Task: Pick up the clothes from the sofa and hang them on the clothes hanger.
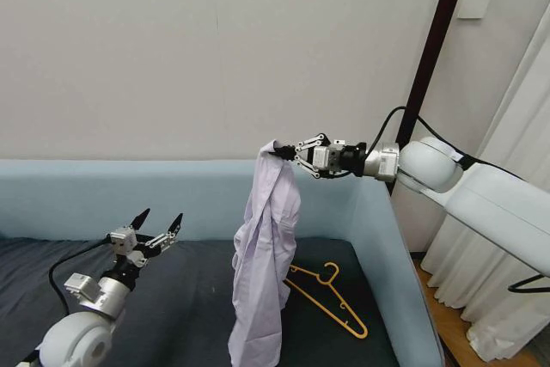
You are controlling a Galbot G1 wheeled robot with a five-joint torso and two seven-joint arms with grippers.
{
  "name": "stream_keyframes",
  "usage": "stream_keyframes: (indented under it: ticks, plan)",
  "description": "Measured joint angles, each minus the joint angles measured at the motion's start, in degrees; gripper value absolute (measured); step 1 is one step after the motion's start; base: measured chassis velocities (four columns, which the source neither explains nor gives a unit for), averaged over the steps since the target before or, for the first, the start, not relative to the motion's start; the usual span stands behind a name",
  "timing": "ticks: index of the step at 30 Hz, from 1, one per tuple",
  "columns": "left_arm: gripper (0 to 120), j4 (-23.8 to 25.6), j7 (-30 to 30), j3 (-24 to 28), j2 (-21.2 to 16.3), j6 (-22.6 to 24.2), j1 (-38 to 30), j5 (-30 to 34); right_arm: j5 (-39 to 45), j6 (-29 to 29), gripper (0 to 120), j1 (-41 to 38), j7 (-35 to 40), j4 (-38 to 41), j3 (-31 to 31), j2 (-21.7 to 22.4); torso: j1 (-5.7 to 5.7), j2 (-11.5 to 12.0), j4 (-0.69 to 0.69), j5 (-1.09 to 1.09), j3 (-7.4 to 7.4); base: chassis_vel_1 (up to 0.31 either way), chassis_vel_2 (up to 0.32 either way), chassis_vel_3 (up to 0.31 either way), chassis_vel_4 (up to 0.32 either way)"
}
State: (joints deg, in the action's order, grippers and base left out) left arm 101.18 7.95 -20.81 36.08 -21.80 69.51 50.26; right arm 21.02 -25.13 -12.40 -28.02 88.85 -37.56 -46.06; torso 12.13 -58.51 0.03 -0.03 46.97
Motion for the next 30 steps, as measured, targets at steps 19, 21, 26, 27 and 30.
stream_keyframes:
  ticks: [19, 21, 26, 27, 30]
  plan:
    - [100, -19.7, 15.1, 33.8, 3.8, 1.3, -36.0, 4.3, 1.9, 1.1, 0, 2.7, 0.6, 6.6, 2.0, 6.0, 0.00, 0.0, -0.11, 0.03, 0.00, 0.000, 0.000, 0.000, 0.000]
    - [100, -20.1, 15.5, 35.1, 4.3, 1.5, -36.8, 4.4, 1.8, 1.1, 0, 3.0, 0.6, 6.8, 2.3, 6.2, 0.00, 0.0, -0.11, 0.03, 0.00, 0.000, 0.000, 0.000, 0.000]
    - [100, -22.3, 17.3, 39.8, 6.1, 1.9, -39.8, 4.5, 1.8, 1.1, 0, 3.4, 0.5, 7.2, 2.6, 6.5, 0.00, 0.0, -0.09, 0.02, 0.00, 0.000, 0.000, 0.000, 0.000]
    - [100, -23.4, 17.6, 40.7, 6.7, 2.0, -40.6, 4.4, 1.8, 1.1, 0, 3.6, 0.5, 7.3, 2.7, 6.7, 0.00, 0.0, -0.09, 0.02, 0.00, 0.000, 0.000, 0.000, 0.000]
    - [99, -26.0, 17.8, 41.9, 9.0, 2.1, -42.1, 4.3, 1.8, 1.1, 0, 4.8, 0.8, 7.7, 3.3, 7.1, 0.00, 0.0, -0.10, 0.02, 0.00, 0.000, 0.000, 0.000, 0.000]
